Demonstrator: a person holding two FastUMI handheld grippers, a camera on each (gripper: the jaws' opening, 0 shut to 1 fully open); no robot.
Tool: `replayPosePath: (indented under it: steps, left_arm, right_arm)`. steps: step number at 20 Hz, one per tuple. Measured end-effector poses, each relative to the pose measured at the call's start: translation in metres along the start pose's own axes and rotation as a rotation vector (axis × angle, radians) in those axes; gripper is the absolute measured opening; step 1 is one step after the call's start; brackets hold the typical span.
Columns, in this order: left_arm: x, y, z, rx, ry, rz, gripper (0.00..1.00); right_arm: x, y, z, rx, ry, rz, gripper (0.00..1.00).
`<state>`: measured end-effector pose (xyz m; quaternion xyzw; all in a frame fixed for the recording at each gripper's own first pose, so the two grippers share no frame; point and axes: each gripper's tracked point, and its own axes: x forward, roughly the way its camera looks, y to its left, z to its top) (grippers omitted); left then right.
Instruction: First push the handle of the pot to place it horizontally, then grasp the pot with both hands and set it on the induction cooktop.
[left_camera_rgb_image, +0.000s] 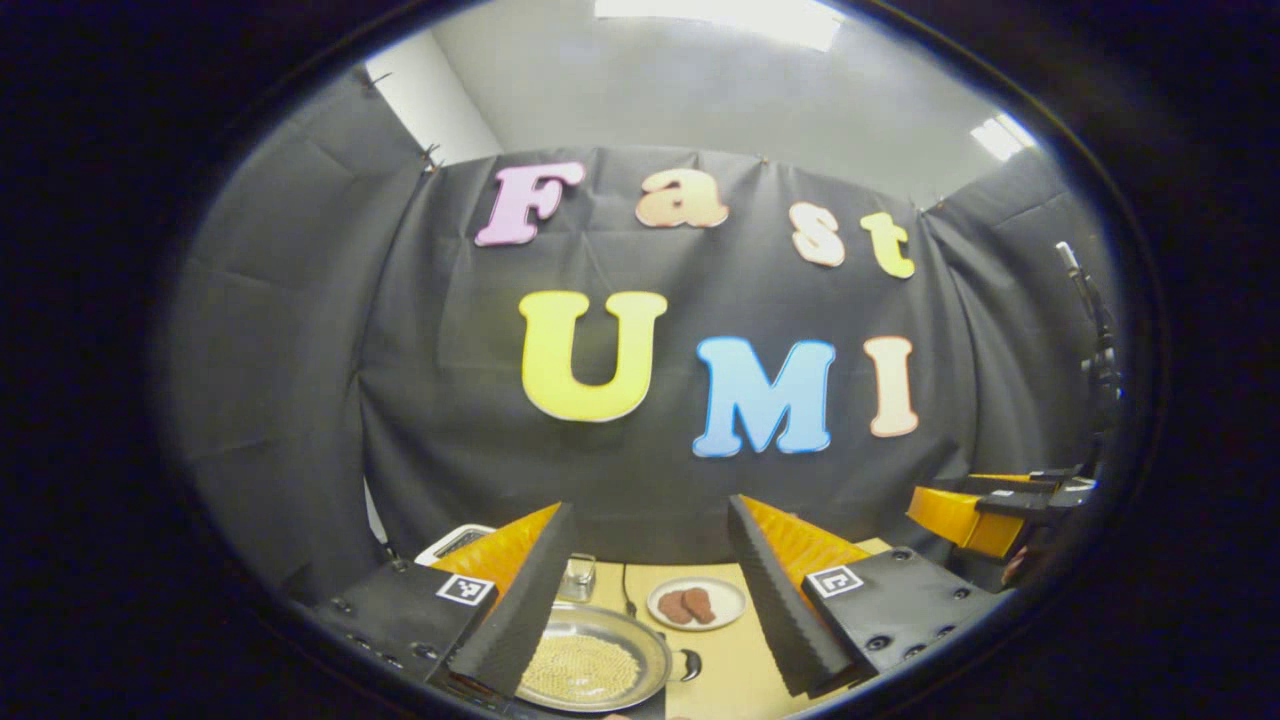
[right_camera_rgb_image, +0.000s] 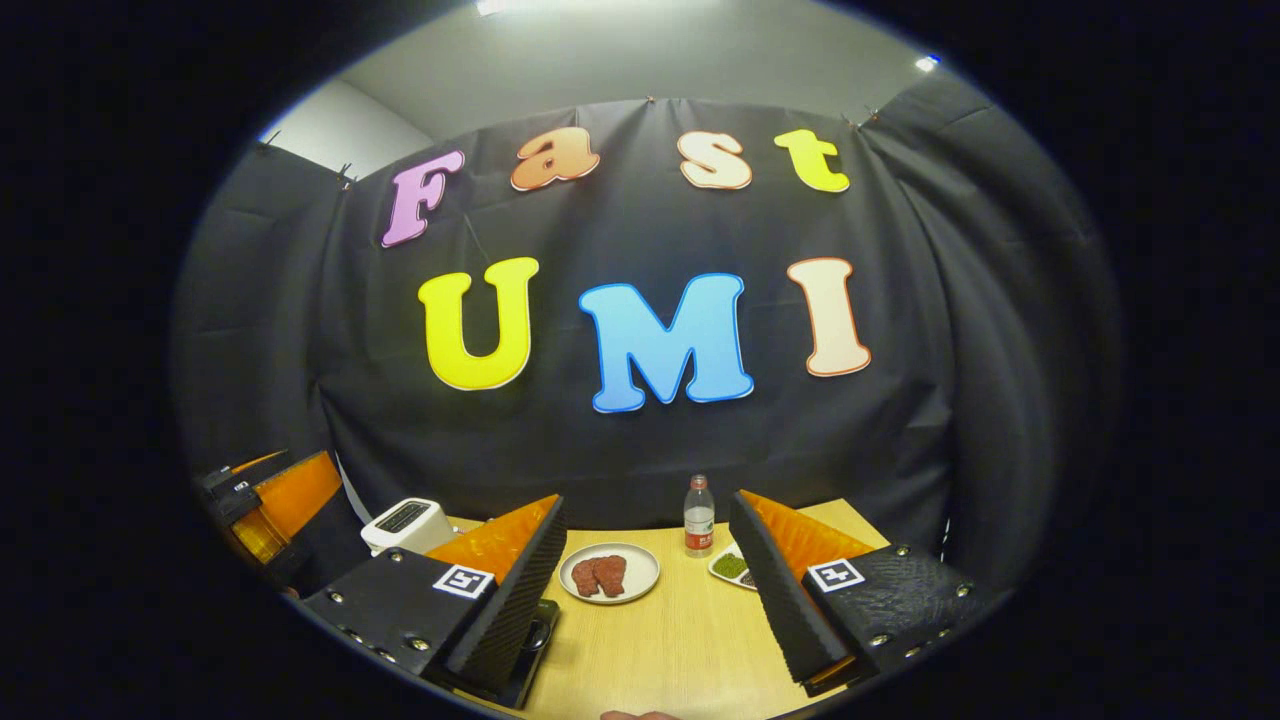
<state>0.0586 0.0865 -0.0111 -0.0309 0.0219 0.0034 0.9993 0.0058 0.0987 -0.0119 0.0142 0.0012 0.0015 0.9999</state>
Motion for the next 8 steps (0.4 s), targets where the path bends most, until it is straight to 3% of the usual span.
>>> replayPosePath:
  steps: [1,2,3,5,8]
  left_arm:
    - [-0.005,-0.008,-0.002,-0.003,0.008,-0.002,1.0]
    - [-0.007,-0.015,-0.001,-0.007,0.015,0.002,0.91]
    - [-0.007,-0.018,0.0,-0.012,0.018,0.009,0.91]
    - [-0.01,-0.023,0.002,-0.004,0.022,0.036,1.0]
    - [-0.015,-0.03,0.006,0.012,0.028,0.07,1.0]
  right_arm:
    - [-0.001,-0.005,0.007,0.003,-0.014,0.006,0.98]
    - [-0.004,-0.011,0.012,0.002,-0.025,0.01,0.98]
    - [-0.005,-0.018,0.013,0.004,-0.033,0.015,0.98]
    - [-0.005,-0.026,0.017,0.005,-0.037,0.03,0.98]
    - [-0.002,-0.035,0.02,0.021,-0.031,0.054,0.98]
